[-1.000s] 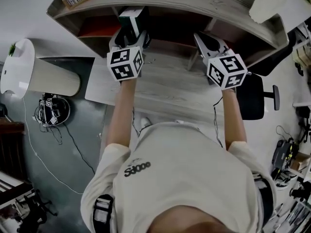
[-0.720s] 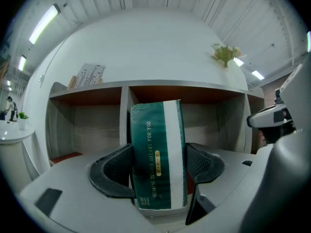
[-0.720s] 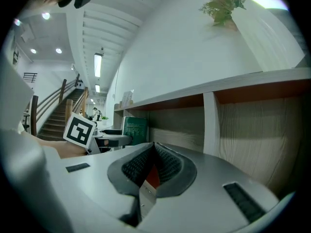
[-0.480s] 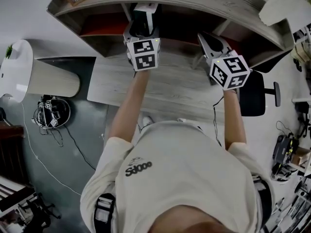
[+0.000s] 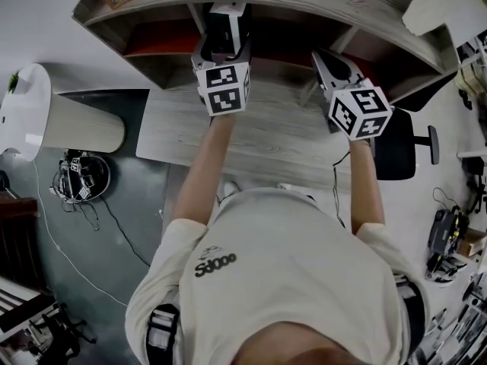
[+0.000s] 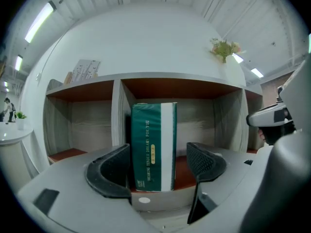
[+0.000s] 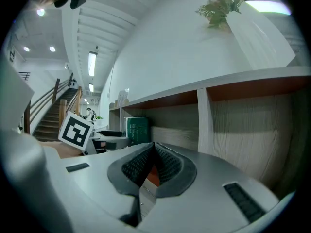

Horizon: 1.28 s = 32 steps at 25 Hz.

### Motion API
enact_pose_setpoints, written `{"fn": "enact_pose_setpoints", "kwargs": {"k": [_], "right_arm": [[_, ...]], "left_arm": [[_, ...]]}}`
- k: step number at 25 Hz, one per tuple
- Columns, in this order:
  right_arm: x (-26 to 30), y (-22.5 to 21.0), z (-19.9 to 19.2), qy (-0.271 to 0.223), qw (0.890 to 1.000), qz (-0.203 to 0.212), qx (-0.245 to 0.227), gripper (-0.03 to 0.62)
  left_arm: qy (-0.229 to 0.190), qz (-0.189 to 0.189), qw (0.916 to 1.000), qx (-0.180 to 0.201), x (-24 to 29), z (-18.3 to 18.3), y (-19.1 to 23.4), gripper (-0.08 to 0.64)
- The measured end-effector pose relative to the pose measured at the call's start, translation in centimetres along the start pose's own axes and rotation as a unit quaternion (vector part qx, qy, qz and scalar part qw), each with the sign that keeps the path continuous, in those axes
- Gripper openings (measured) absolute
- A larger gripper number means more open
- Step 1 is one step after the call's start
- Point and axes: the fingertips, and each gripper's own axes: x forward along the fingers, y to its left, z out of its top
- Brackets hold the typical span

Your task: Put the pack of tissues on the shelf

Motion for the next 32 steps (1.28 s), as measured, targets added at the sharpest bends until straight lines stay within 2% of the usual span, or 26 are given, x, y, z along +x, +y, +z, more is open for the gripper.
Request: {"fn": "enact_pose_setpoints", "kwargs": {"k": [4, 8, 14, 18, 20, 27, 32], "right_arm": [[0.1, -0.4, -0.4, -0.002, 1.000, 0.005, 0.013, 0.003], [0.4, 0.0, -0.6, -0.002, 1.000, 0.022, 0.014, 0.005], [0.7, -0.3, -1.0, 0.003, 0.999, 0.051, 0.007, 0.004], [0.8, -0.9, -1.1, 0.003, 0.998, 0.067, 0.003, 0.005], [0.9, -1.2, -1.1, 0.003, 0.997, 0.075, 0.002, 0.005], [1.2, -1.8, -1.5, 0.006, 0.995, 0.095, 0.001, 0.005], [1.1, -1.8, -2.1, 0.012, 0.994, 0.105, -0.006, 0.004]], "left_arm": [[-0.003, -0.006, 1.0000, 0.003, -1.4, -0.2, -1.5, 0.331], [0.000, 0.002, 1.0000, 0.009, -0.9, -0.4, -2.6, 0.331], [0.009, 0.063, 0.9979, -0.011, 1.4, -0.7, -2.0, 0.322], [0.008, 0.129, 0.9913, -0.026, 2.0, -1.0, -0.4, 0.262], [0.005, 0.149, 0.9885, -0.025, 2.3, -1.1, 0.0, 0.249], [0.007, 0.194, 0.9798, -0.046, 3.9, -1.1, 0.7, 0.244], [0.014, 0.204, 0.9771, -0.059, 5.4, -0.8, 0.9, 0.244]]}}
